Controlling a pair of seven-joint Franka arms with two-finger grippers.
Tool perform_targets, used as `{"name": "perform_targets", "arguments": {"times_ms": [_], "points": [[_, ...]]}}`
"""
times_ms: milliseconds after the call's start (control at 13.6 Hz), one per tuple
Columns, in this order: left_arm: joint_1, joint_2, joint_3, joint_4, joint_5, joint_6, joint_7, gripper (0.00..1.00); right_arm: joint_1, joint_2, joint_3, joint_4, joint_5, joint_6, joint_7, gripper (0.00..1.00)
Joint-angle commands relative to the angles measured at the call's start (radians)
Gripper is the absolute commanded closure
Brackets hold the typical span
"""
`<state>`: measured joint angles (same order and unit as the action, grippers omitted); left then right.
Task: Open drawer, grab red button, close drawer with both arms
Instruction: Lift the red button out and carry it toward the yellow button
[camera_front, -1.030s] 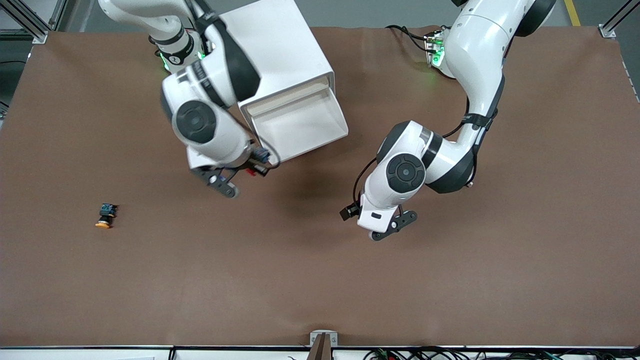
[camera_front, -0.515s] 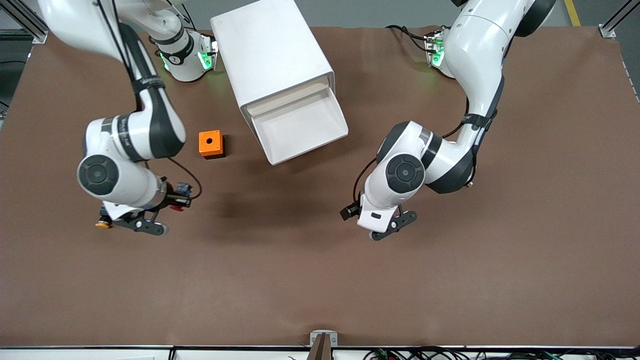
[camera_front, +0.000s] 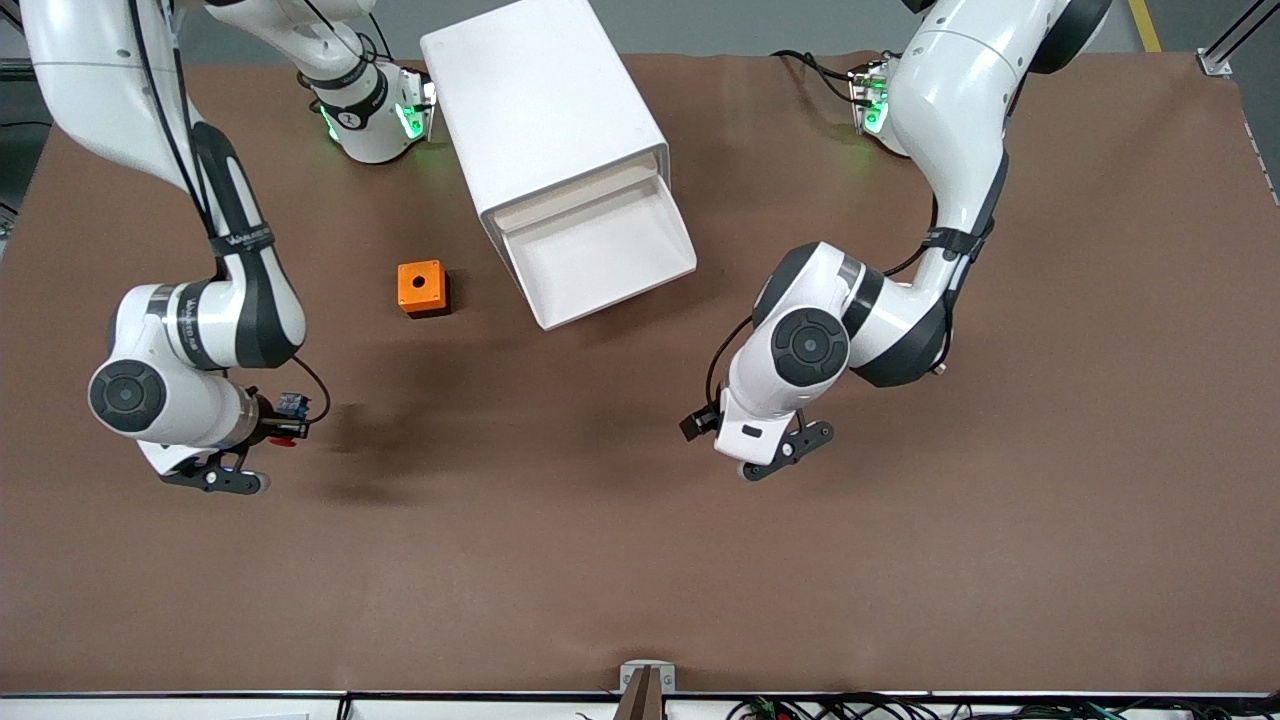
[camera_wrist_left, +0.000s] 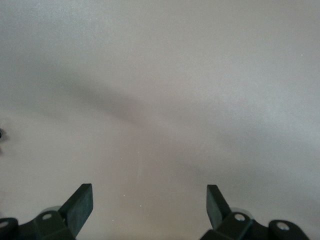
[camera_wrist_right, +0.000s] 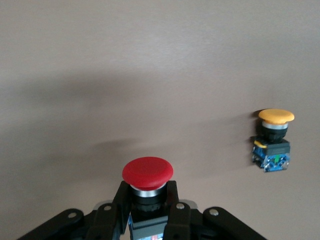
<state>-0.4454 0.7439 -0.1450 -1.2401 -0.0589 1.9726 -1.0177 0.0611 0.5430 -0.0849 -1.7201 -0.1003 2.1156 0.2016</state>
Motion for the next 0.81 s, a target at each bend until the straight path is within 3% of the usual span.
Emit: {"name": "perform_targets", "arguments": {"times_ms": [0,441,736], "points": [[-0.01,-0.005,0.008,-0.006,0.021,0.012,0.001,0.0,-0.055,0.053,0.02,0.033,-0.027,0.023,-0.008,1.0],[-0.009,-0.001,0.008,-0.006,0.022,0.025,0.002,0.0,-0.113,0.11,0.019,0.036,-0.097,0.095,-0.01,1.0],[-0.01,0.0,0.008,-0.007,0.022,0.025,0.002,0.0,-0.121,0.124,0.019,0.034,-0.099,0.099,-0.01,1.0]]}}
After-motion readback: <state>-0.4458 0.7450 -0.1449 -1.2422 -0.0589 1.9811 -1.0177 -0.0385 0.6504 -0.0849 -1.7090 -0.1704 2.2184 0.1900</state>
